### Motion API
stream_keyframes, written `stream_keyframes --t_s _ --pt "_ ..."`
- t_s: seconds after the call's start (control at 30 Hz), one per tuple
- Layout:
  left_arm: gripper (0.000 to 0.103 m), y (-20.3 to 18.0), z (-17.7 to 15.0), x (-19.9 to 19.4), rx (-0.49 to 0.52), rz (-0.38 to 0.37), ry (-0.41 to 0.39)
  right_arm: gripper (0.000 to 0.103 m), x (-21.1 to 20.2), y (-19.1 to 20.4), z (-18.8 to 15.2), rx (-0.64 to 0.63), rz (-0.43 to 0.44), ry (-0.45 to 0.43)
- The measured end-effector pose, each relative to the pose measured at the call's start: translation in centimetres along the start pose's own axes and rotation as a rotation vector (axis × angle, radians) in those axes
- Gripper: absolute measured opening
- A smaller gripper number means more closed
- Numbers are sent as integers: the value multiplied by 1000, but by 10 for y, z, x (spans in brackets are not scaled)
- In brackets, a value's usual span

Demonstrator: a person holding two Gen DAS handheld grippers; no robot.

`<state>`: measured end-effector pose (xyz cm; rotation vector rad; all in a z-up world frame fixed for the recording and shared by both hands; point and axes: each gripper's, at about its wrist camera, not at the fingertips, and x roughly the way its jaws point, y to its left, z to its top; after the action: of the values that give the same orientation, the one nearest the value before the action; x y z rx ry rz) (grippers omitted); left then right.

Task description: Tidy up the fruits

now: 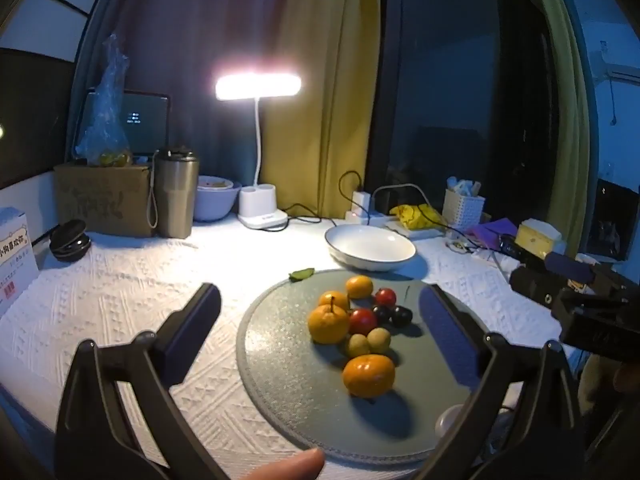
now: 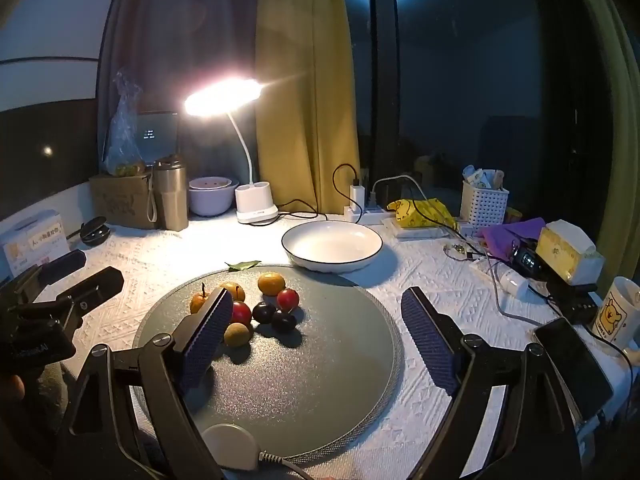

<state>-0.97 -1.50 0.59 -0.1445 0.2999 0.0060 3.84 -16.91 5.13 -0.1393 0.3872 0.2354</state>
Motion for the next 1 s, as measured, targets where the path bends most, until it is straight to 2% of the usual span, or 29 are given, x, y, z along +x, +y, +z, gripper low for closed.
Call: stream_keyframes --t_s 1.0 --pt "100 -15 3 -2 14 -50 15 89 1 -5 -6 31 9 13"
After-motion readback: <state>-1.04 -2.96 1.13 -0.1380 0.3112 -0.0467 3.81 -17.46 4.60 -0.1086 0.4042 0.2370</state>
